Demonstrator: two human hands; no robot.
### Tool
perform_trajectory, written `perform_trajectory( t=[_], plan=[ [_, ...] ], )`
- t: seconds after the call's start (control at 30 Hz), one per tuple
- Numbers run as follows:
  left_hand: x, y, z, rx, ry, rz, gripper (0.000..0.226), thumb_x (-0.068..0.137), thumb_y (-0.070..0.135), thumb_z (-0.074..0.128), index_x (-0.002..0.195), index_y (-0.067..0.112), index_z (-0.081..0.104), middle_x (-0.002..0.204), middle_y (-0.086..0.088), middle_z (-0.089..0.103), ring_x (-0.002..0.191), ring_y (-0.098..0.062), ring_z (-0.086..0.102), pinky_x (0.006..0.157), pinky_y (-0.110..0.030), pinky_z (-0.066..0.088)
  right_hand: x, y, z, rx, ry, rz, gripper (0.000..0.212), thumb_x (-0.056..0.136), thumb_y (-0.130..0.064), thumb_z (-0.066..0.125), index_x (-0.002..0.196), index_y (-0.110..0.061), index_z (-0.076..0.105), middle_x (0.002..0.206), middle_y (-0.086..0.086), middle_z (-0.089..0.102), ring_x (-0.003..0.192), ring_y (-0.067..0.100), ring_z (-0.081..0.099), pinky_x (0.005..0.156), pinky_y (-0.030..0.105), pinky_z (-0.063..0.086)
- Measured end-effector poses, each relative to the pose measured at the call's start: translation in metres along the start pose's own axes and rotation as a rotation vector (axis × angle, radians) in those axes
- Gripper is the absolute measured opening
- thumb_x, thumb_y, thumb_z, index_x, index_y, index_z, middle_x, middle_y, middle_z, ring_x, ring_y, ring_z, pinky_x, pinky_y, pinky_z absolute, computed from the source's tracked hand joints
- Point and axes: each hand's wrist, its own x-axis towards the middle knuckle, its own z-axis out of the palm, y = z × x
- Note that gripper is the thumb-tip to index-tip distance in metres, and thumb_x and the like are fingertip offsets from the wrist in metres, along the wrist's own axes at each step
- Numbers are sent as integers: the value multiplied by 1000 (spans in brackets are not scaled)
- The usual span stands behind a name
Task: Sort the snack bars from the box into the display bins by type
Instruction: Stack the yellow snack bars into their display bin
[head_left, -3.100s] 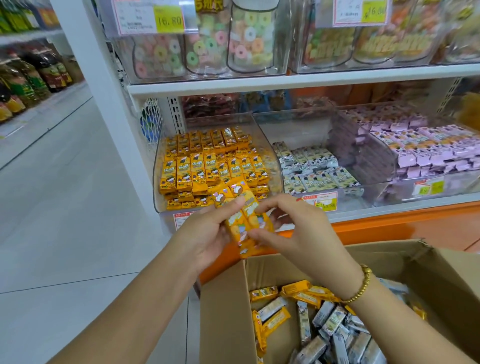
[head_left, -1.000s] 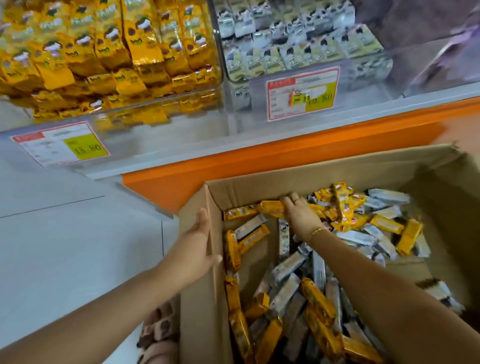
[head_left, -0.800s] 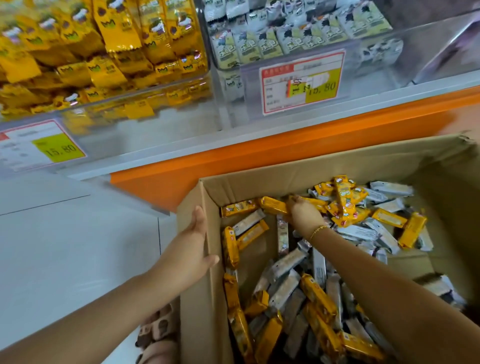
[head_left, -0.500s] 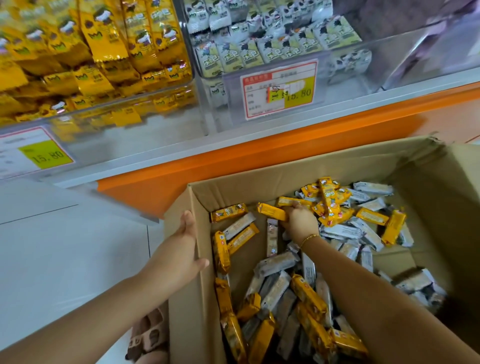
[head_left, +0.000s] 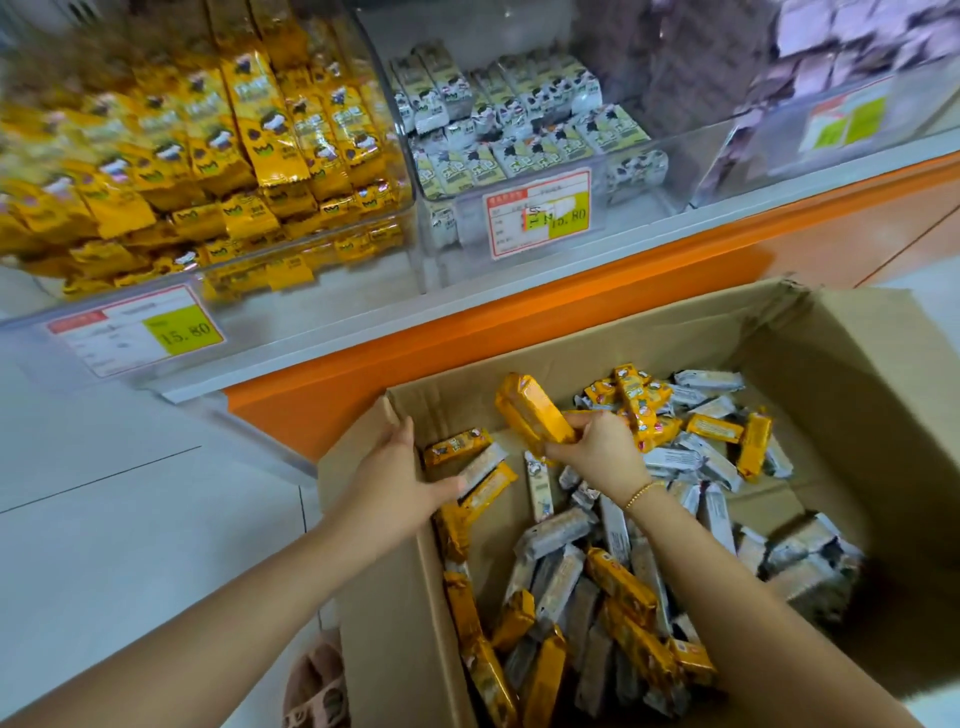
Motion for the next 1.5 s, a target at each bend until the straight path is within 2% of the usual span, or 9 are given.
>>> perform_trajectory(
  t=[0.2, 0.37, 0.47, 0.7, 0.87, 0.97, 1.1, 1.27, 1.5],
  plan=[
    [-13, 28, -22, -741, -38, 137, 51, 64, 37, 76, 110, 18, 65, 104, 2, 71, 89, -12, 70, 78, -31, 57, -69, -93, -24, 286, 8, -167, 16, 74, -33, 79, 71, -18, 73, 59, 5, 66, 48, 21, 50, 48, 31, 41],
    [-33, 39, -41, -946, -48, 187, 6, 83, 11, 69, 89, 13, 68, 80, -1, 74, 68, -13, 71, 54, -20, 53, -99, -129, -37, 496, 33, -183, 44, 74, -60, 67, 81, -17, 71, 75, 28, 59, 64, 39, 58, 68, 49, 55],
    [-48, 43, -58, -1187, -232, 174, 14, 82, 7, 63, 96, 8, 65, 81, -8, 74, 68, -17, 71, 55, -25, 54, -117, -143, -55, 618, 119, -238, 9, 86, -31, 69, 94, -27, 71, 82, 26, 61, 82, 48, 58, 75, 54, 55],
    [-77, 34, -78, -1385, -374, 289, 29, 71, 13, 60, 100, 8, 64, 90, -9, 74, 79, -18, 72, 65, -28, 59, -149, -157, -70, 497, 120, -345, 72, 85, 7, 59, 134, -44, 46, 125, -1, 60, 113, 24, 58, 95, 47, 49],
    [-93, 23, -85, -1484, -423, 364, 34, 71, 15, 71, 103, 5, 67, 103, -14, 71, 90, -23, 71, 75, -35, 59, -168, -182, -71, 555, 118, -415, 46, 92, -24, 60, 133, -44, 50, 124, -12, 62, 109, 15, 61, 94, 42, 51],
    [-104, 26, -88, -1489, -439, 399, 33, 78, 11, 52, 110, 6, 61, 108, -17, 69, 96, -27, 69, 80, -39, 58, -171, -192, -69, 578, 221, -386, 48, 88, -17, 64, 132, -34, 53, 110, -12, 69, 98, 7, 66, 87, 34, 56],
    [-112, 34, -91, -1353, -337, 441, 35, 72, 11, 61, 106, 5, 62, 105, -15, 71, 93, -24, 70, 72, -34, 59, -171, -206, -65, 540, 276, -386, 41, 83, -9, 71, 117, -30, 62, 87, -7, 72, 70, 3, 65, 67, 24, 56],
    [-112, 35, -104, -1352, -285, 457, 38, 72, 11, 60, 109, 4, 63, 105, -14, 71, 88, -22, 71, 73, -32, 59, -161, -218, -77, 406, 357, -416, 23, 77, -41, 69, 100, -37, 66, 94, -17, 68, 89, 8, 64, 80, 33, 54],
    [-111, 34, -125, -1567, -320, 465, 37, 75, 7, 53, 112, 7, 60, 105, -14, 71, 91, -24, 71, 69, -39, 60, -141, -233, -78, 288, 452, -384, 33, 79, -30, 74, 110, -36, 66, 93, -16, 69, 82, 8, 62, 71, 23, 52]
  ],
)
